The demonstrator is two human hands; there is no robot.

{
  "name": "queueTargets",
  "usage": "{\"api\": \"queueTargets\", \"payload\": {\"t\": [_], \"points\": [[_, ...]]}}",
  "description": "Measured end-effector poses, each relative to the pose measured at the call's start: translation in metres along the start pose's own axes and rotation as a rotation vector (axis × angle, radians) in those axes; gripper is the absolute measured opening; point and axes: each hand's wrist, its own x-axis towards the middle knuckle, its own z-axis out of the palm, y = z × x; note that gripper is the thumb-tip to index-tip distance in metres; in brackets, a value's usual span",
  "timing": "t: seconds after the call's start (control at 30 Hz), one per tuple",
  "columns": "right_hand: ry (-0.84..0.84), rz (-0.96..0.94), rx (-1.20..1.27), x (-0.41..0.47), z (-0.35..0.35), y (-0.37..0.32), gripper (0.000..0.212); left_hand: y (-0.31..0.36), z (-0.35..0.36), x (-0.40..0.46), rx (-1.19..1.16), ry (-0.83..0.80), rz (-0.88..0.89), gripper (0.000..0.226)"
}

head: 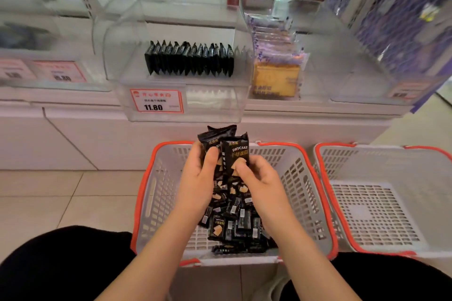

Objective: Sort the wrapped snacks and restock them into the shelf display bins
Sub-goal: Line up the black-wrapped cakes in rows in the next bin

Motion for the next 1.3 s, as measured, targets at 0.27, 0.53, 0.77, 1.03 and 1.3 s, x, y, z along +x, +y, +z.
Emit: {"api": "queueTargets", "payload": {"t": [0.27,0.53,0.77,1.03,1.3], "points": [[-0.191,-0.135,-0.022,0.022,0.024,-0.067,0.041,0.055,-0.017,0.020,-0.003,-0.110,0.135,0.027],[-0.370,-0.231,0.021,0.053,0.058,-0.140,0.048,0.107,-0.062,0.067,0.145,-0.082,0.310,0.027],[-0.249,-0.210,-0.100,0.120,0.089,-0.182,0.040,0.127,-0.125,0.124,0.569,0.119,0.376,0.069],[-0.206,0.076,-0.866,0.213,0.132,-0.153,0.027,0.099,-0.171,0.162,0.274,0.024,-0.018,0.046],[-0.260,0.034,-1.274,0.257,0.169,-0.128,0.040,0.080,-0.177,0.174,0.182,-0.052,0.126,0.027]]}}
